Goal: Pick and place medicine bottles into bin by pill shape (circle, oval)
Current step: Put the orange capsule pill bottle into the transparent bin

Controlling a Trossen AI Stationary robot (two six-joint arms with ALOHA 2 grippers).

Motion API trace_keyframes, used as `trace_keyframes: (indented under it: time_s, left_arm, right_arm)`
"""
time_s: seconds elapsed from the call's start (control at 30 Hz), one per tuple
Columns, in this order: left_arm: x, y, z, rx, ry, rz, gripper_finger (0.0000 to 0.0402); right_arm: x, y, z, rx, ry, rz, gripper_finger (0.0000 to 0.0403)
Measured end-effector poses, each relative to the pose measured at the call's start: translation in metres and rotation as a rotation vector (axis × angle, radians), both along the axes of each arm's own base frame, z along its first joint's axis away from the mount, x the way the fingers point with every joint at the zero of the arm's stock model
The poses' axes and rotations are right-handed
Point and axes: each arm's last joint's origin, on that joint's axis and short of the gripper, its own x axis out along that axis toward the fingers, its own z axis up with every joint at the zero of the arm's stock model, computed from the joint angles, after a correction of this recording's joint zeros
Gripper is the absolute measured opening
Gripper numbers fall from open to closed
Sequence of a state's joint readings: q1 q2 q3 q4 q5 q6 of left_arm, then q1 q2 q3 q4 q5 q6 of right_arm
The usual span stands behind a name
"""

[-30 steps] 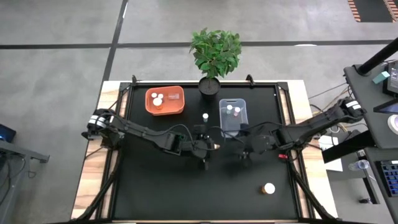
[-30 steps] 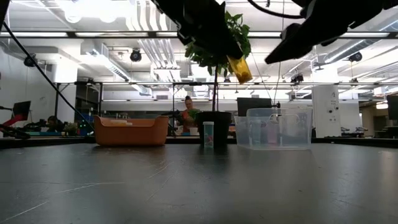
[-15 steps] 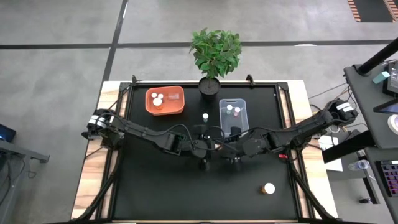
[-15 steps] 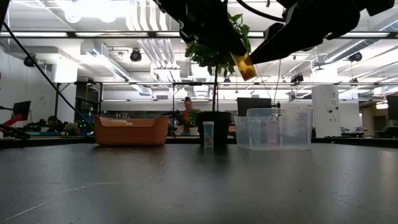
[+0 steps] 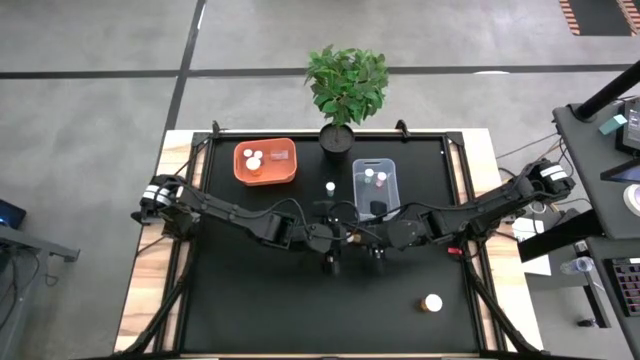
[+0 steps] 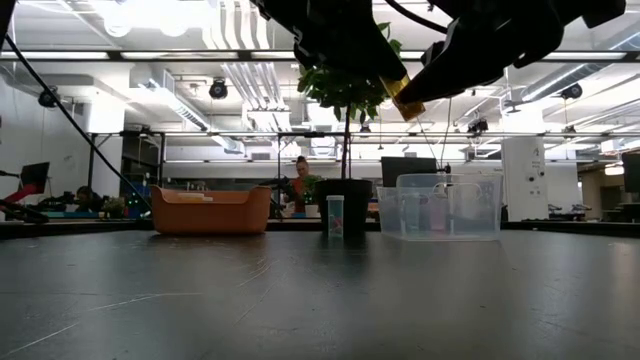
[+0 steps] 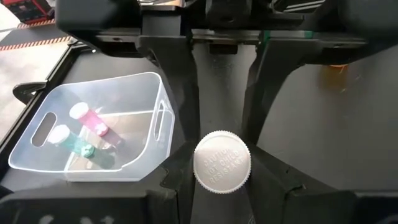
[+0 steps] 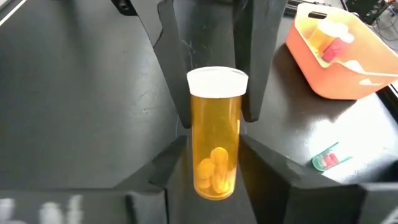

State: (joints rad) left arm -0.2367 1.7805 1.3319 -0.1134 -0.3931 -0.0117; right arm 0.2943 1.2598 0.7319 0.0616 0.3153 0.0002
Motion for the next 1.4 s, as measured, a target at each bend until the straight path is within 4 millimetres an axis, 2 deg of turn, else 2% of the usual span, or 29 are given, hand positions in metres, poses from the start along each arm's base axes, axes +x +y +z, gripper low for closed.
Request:
trace_keyframes:
  time_s: [0.2, 0.37, 0.67, 0.77, 0.9, 1.07, 1.27, 1.4]
  left_arm:
    - [0.000, 0.000, 0.000, -0.001, 0.000, -0.001, 0.0098]
    - [0.000, 0.000, 0.000, -0.002, 0.000, 0.000, 0.0105]
    - [-0.001, 0.001, 0.000, 0.018, 0.010, -0.010, 0.0204]
    - [-0.007, 0.002, 0.006, 0.049, 0.027, -0.024, 0.0225]
    - [-0.023, 0.006, 0.018, 0.057, 0.033, -0.019, 0.0232]
    - [-0.054, 0.014, 0.025, 0.060, 0.029, -0.009, 0.0233]
    - [-0.091, 0.023, 0.029, 0.066, -0.017, 0.016, 0.0233]
    - [-0.113, 0.030, 0.029, 0.093, -0.041, 0.072, 0.0233]
  right_arm:
    - [0.000, 0.000, 0.000, -0.001, 0.002, 0.000, 0.0083]
    - [0.000, 0.000, 0.000, -0.001, 0.002, 0.000, 0.0082]
    - [0.000, 0.000, 0.000, -0.001, 0.004, 0.000, 0.0092]
    - [-0.001, 0.000, 0.000, 0.004, 0.008, -0.004, 0.0093]
    - [0.000, -0.002, 0.006, 0.006, 0.073, -0.024, 0.0093]
    - [-0.001, -0.010, 0.017, 0.009, 0.197, -0.084, 0.0093]
    - [0.002, -0.030, 0.041, -0.003, 0.364, -0.176, 0.0093]
    - [0.005, -0.051, 0.061, -0.025, 0.455, -0.223, 0.0093]
